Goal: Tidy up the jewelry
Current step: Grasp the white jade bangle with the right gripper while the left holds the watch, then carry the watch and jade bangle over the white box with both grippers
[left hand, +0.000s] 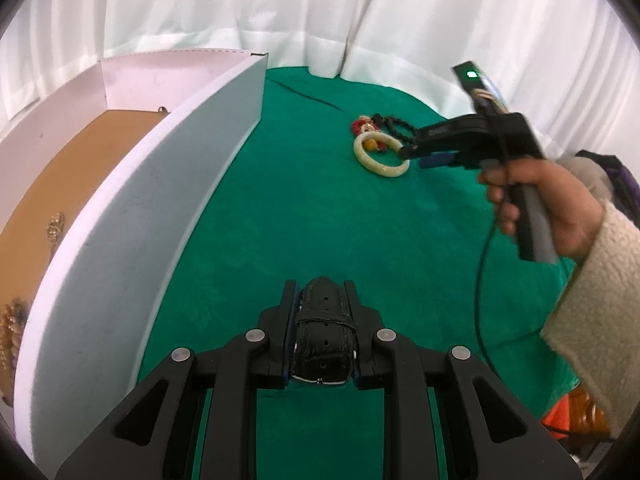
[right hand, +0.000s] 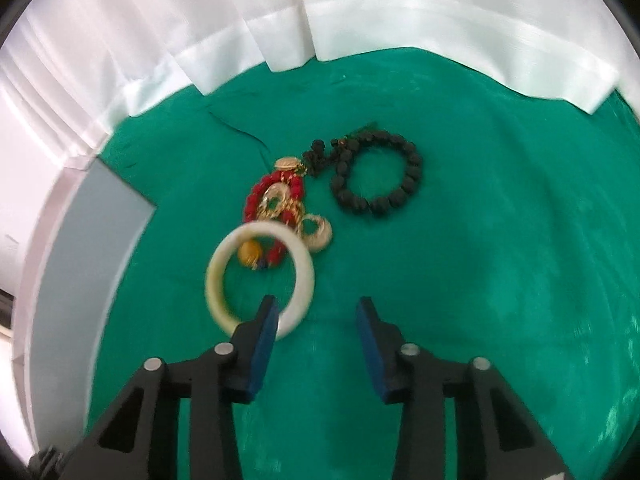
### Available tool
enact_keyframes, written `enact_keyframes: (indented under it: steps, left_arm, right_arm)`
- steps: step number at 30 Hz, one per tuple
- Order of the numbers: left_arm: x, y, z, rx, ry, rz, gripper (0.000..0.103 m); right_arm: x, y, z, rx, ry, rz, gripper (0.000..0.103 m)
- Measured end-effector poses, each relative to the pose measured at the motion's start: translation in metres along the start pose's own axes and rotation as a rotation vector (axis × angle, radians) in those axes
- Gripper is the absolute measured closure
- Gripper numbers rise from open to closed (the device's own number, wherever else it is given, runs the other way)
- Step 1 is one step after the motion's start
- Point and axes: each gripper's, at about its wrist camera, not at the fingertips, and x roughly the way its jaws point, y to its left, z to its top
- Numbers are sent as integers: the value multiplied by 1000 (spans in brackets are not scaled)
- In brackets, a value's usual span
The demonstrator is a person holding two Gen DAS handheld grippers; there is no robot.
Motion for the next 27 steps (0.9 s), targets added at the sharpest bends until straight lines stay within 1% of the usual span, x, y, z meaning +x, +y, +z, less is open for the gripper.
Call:
enact_keyframes:
  steps: [1,2,3,4,5,6,7,9,13,17,18,24,27]
  left_arm:
    - [1,0,0,-1,2,1,83]
    - [2,0,0,-2,4,1,83]
    - [3,0,0,-3,6,2,83]
    - [4,0,0,-3,9,4,83]
    - [4,-1,0,-3,10,3,83]
    - [4,-1,0,-2,11,3,83]
    - [3,-1,1,-2,10,3,83]
    - [2,-2,2,0,6,4,83]
    - [-2,-6,2,2,-1,1,83]
    - [-11,-13,3,9,-13,-17,83]
    - [-13,-14,3,9,-15,-23,83]
    - [-31,-28,4,22,-25,-50,83]
    - [-39,-34,5,29,-25,-67,83]
  right_arm:
    - [6,3,2,-8,4,-14,65]
    - [6,8,5,-31,-11,-43,66]
    - [9,11,7,-51,-9,-65,71]
    - [10,14,9,-60,-12,-69,76]
    - [10,15,10,-66,-15,-58,93]
    - [9,16,10,-64,-20,-70,92]
    - [6,15,9,-57,-30,-62,92]
    - [-1,13,5,-41,-40,-32,92]
    - [-30,5,-14,-11,-68,40,91]
    - [-55,-4,-36,24,-64,112,91]
    - [-57,-4,-38,24,-62,119,91]
    - [-82,-13,-78,32,-37,194,91]
    - [-92,-18,-96,31,-30,217,91]
